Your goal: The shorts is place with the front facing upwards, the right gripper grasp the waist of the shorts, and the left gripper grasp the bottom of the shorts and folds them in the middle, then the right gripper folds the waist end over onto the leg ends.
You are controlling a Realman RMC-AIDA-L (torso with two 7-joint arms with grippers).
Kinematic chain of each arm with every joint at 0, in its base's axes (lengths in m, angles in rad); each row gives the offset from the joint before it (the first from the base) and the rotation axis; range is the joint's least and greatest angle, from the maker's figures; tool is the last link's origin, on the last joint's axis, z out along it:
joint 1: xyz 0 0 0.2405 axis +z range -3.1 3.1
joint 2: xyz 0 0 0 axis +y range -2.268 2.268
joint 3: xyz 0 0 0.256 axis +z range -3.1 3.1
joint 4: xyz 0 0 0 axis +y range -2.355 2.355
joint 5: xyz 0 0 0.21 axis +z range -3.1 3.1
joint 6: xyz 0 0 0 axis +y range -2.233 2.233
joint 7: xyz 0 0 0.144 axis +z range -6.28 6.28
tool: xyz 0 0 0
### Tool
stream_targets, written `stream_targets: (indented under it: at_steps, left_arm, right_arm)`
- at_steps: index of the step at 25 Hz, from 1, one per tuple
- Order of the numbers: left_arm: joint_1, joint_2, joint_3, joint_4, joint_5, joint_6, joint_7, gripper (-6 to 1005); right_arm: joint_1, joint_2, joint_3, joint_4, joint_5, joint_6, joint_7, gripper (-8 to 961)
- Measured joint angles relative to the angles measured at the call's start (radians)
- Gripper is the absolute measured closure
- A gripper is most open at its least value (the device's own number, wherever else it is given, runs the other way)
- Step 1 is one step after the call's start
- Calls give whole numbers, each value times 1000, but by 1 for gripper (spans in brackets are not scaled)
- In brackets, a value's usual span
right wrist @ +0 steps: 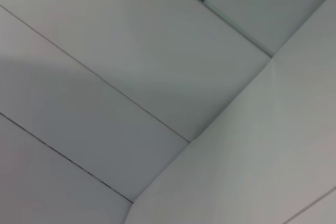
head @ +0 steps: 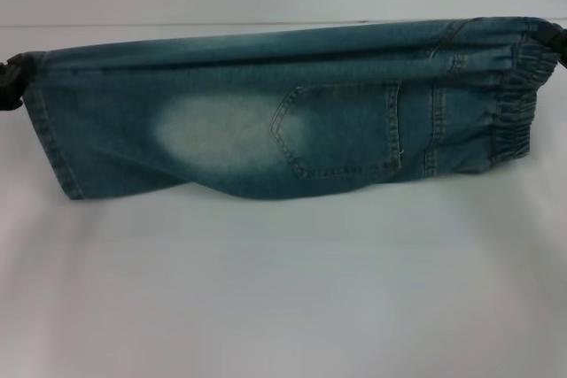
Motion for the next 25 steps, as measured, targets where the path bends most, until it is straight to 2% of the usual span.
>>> stream_targets:
  at_steps: [6, 13, 24, 25]
  left_arm:
    - [-30, 2, 3, -56, -3, -70, 35, 981]
    - [-63, 0, 2, -117, -14, -155, 71, 927]
    - [-91, -2, 2, -174, -31, -244, 82, 829]
    - [-91, -2, 3, -174, -31, -244, 82, 820]
  right_arm:
    - [28, 3, -9, 16, 3, 90, -5, 833]
    - [76, 36, -9, 21, 5, 217, -110, 807]
    - [104, 50, -4, 23, 30, 316, -183, 766]
    - [102, 50, -4, 22, 31, 314, -185, 688]
